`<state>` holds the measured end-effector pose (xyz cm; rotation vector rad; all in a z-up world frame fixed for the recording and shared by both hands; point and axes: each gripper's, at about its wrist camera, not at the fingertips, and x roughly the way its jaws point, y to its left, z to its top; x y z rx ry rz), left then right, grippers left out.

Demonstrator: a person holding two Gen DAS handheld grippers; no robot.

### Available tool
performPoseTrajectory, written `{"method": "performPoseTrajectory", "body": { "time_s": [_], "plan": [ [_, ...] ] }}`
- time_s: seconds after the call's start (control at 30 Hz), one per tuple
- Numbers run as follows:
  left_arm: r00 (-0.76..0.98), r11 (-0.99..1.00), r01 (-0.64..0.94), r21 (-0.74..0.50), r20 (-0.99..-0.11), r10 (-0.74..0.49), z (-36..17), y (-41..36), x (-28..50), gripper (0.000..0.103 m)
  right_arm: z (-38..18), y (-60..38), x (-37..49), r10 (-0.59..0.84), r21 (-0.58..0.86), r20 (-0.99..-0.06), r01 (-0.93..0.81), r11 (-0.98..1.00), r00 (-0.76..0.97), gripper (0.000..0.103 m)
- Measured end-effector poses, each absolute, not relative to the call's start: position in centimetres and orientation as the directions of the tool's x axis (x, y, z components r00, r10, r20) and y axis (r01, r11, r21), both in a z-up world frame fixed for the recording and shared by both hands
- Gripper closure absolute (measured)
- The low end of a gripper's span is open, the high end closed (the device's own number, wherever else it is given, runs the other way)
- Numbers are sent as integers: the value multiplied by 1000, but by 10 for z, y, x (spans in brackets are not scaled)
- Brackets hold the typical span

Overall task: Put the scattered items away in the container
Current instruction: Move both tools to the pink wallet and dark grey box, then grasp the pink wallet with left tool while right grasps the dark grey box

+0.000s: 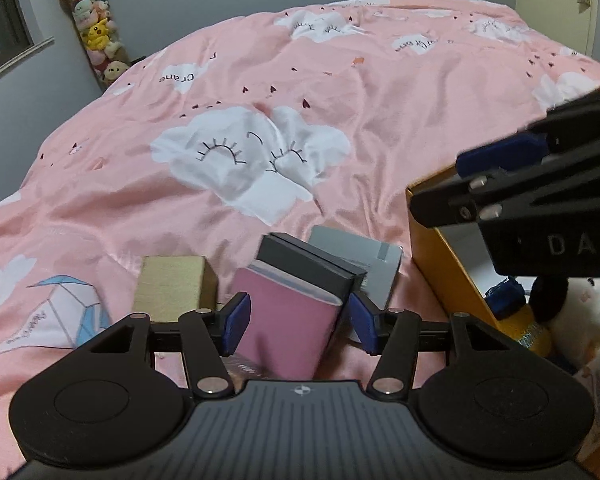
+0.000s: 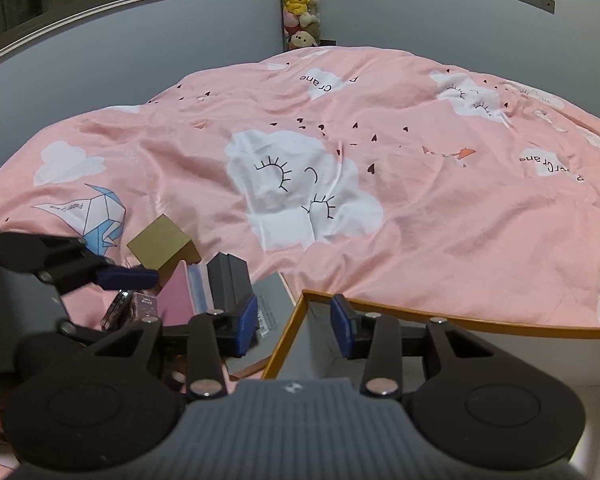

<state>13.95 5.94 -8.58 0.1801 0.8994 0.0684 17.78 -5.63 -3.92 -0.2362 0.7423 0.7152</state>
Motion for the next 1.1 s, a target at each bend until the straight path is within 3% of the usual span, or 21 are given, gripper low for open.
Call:
{"method": "performPoseTrajectory", "body": {
  "time_s": [0.2,0.4,0.6,0.87,1.1],
  "plan": [
    [607,950,2,312,-755,247,-106,47,146,38,-44,-57,180,514,63,-694,-669,741,504,54],
    [586,955,-43,292,-767,261,-106,55,149,40,-51,-52,180,522,69,-704,-684,726,482,54],
    [612,948,-103,301,-732,299,-94,66,140,51,-50,-40,187,539,59,-707,-722,689,457,54],
    [611,956,-217,197,-736,291,-75,94,129,63,-52,-6,204,569,107,-743,-777,620,351,55],
    [595,947,-315,56,-766,243,-66,128,119,63,-70,32,241,495,195,-843,-738,646,211,55]
  ]
}}
